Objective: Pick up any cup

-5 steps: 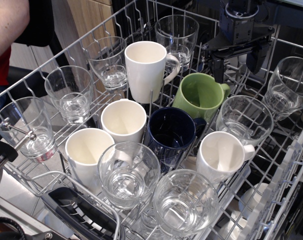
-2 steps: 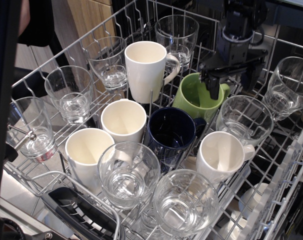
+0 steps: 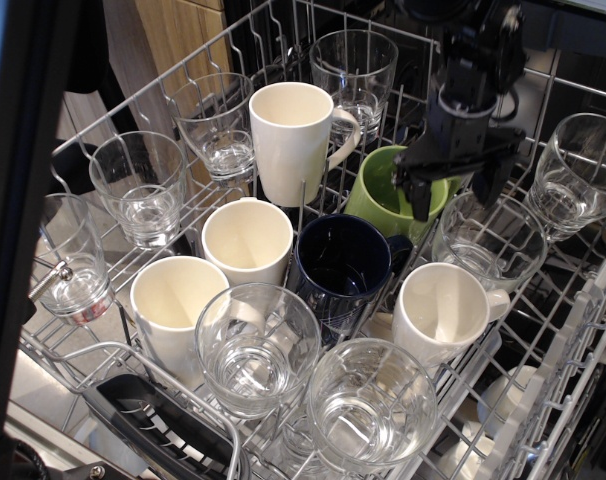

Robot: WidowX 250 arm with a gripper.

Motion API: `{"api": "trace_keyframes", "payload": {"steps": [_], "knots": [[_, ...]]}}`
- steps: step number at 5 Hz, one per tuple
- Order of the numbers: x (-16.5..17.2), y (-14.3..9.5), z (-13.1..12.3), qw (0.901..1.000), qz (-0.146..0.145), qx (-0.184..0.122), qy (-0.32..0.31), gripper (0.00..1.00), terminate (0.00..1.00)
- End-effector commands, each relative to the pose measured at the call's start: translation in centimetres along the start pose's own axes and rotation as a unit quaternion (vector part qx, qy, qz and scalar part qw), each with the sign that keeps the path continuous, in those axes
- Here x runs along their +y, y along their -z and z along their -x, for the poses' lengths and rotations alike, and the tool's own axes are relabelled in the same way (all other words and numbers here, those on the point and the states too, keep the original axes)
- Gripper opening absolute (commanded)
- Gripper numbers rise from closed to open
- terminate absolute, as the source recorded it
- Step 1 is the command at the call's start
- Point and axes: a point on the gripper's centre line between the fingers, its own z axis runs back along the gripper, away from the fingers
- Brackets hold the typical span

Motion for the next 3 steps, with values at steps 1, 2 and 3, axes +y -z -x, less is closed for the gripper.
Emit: {"api": "trace_keyframes", "payload": {"steps": [1, 2, 3], "knots": [[-1.5, 0.5, -0.5, 0.9992, 0.016, -0.035, -0.008, 1.00, 0.00], [-1.9, 1.6, -0.6, 0.9990, 0.015, -0.040, -0.009, 1.00, 0.00], [-2.4, 2.8, -0.3, 0.9985, 0.017, -0.051, -0.010, 1.00, 0.00]]}}
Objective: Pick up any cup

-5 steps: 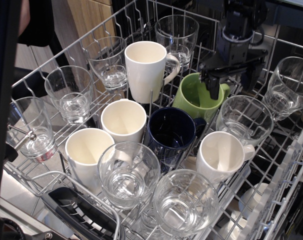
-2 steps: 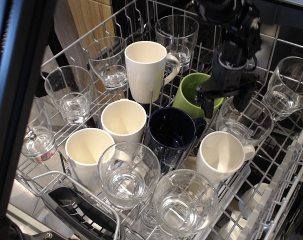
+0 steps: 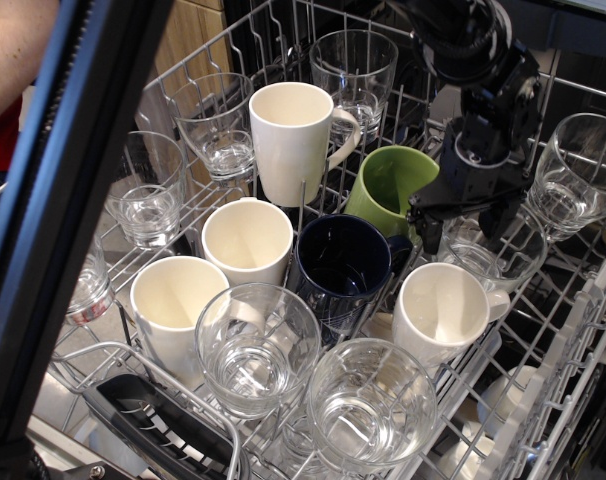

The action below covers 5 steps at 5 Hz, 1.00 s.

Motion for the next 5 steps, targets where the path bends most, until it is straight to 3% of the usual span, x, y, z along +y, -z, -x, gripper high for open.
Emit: {"api": "trace_keyframes", "payload": {"steps": [1, 2, 5], "knots": [[-1.7, -0.4, -1.2, 0.9989, 0.030, -0.035, -0.009, 1.00, 0.00], [-2.6, 0.4, -2.6, 0.9984, 0.032, -0.043, -0.016, 0.00, 0.00], [-3.0, -0.2, -3.6, 0.9984, 0.035, -0.038, -0.022, 0.00, 0.00]]}}
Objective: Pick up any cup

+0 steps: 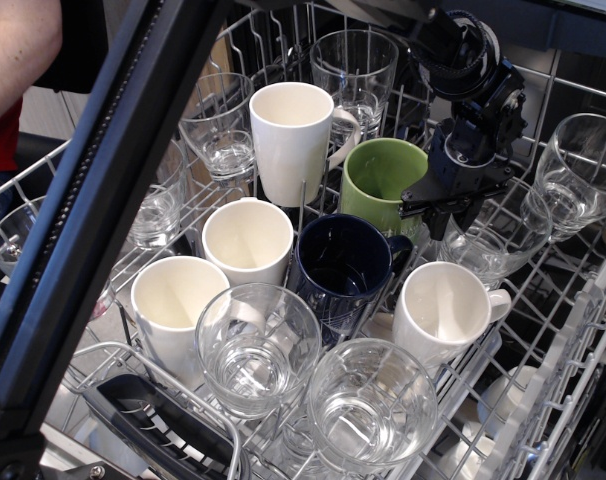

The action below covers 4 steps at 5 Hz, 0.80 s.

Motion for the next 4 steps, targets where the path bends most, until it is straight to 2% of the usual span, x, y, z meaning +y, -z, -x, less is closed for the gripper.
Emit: {"api": "trace_keyframes", "payload": {"steps": [1, 2, 4], "knots": [[-1.9, -3.6, -1.3, 0.9992, 0.038, -0.001, -0.011, 0.00, 0.00], [-2.0, -5.9, -1.0, 0.9983, 0.050, 0.023, -0.019, 0.00, 0.00], [-2.3, -10.6, -2.0, 0.9940, 0.081, 0.064, -0.036, 0.00, 0.00]]}}
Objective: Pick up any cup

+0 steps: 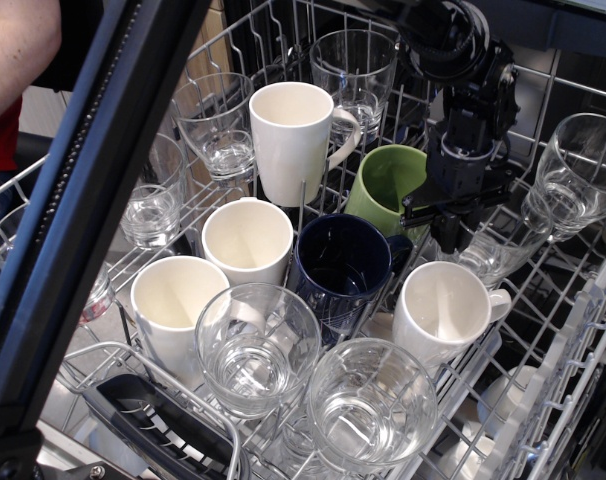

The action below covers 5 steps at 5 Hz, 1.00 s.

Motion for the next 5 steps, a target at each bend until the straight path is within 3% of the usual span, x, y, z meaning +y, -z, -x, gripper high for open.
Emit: {"api": "trace_keyframes", "payload": {"steps": [1, 2, 4, 5], "knots": [[-2.5, -11.5, -1.0, 0.9932, 0.113, -0.018, 0.020, 0.00, 0.00], [-2.1, -13.6, 0.1, 0.9890, 0.141, -0.012, 0.043, 0.00, 0.00], [-2.3, -17.2, -0.3, 0.9888, 0.141, -0.010, 0.049, 0.00, 0.00], [-1.9, -18.7, -0.8, 0.9872, 0.146, -0.011, 0.063, 0.00, 1.00]]}}
